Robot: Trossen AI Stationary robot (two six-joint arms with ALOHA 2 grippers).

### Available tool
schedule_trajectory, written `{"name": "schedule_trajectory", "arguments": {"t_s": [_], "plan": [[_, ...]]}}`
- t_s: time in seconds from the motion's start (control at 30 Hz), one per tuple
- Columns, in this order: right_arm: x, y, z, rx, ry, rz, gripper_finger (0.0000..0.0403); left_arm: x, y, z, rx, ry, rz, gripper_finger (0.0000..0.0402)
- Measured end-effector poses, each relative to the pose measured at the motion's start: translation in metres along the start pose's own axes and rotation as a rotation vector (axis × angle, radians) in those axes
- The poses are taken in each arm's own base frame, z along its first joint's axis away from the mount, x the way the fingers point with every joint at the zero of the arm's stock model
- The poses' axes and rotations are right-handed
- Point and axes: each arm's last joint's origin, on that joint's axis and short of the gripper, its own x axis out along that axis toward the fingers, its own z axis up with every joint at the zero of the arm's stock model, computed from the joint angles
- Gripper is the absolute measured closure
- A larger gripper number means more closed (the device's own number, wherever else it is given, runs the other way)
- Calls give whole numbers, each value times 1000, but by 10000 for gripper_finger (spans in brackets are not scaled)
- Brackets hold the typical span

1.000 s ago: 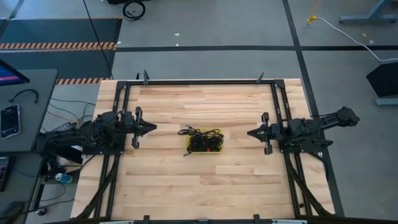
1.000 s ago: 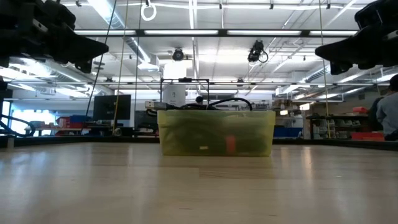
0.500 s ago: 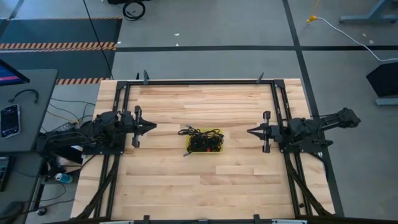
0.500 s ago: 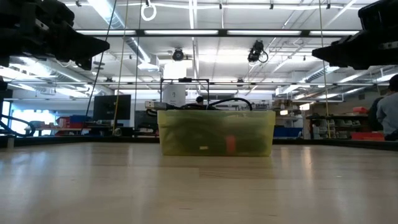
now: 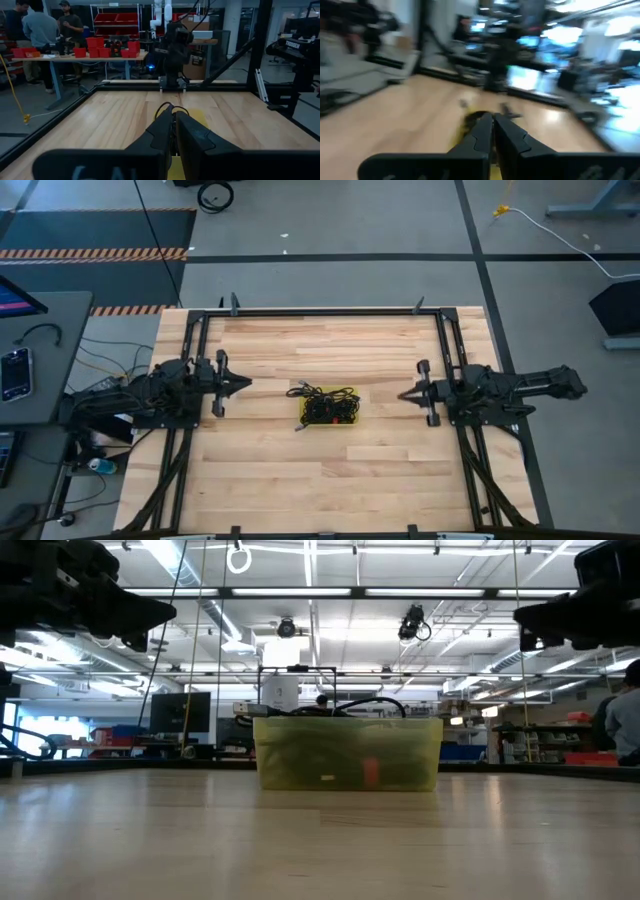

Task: Pick and place USB-C Cables
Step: Return to Home Position

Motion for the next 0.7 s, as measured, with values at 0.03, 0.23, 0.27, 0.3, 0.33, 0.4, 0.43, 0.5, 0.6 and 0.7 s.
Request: {"name": "schedule_trajectory", "arguments": {"t_s": [0.03, 0.23, 0.27, 0.3, 0.33, 0.4, 0.43, 0.5, 0.6, 0.7], "plan": [[0, 1, -1, 20, 5, 33, 379, 0, 0, 0, 0, 0, 0, 365], [0, 3, -7, 65, 65, 68, 379, 0, 0, 0, 0, 1, -1, 365], [0, 3, -7, 62, 65, 68, 379, 0, 0, 0, 0, 0, -6, 365], [0, 3, -7, 58, 65, 69, 379, 0, -1, 0, 0, 0, -19, 365], [0, 3, -7, 54, 65, 68, 379, 0, -1, 0, 0, 0, -33, 365], [0, 3, -7, 45, 65, 69, 379, 0, -1, 0, -1, 0, -47, 365], [0, 3, -7, 44, 65, 69, 379, 0, -1, 0, -1, 0, -50, 365], [0, 3, -7, 45, 65, 69, 379, 0, -1, 0, -2, 0, -50, 365], [0, 3, -7, 45, 65, 69, 379, 0, -1, 0, -29, 1, -50, 365], [0, 3, -7, 44, 66, 66, 379, 0, -1, 0, -30, 1, -50, 365]]}}
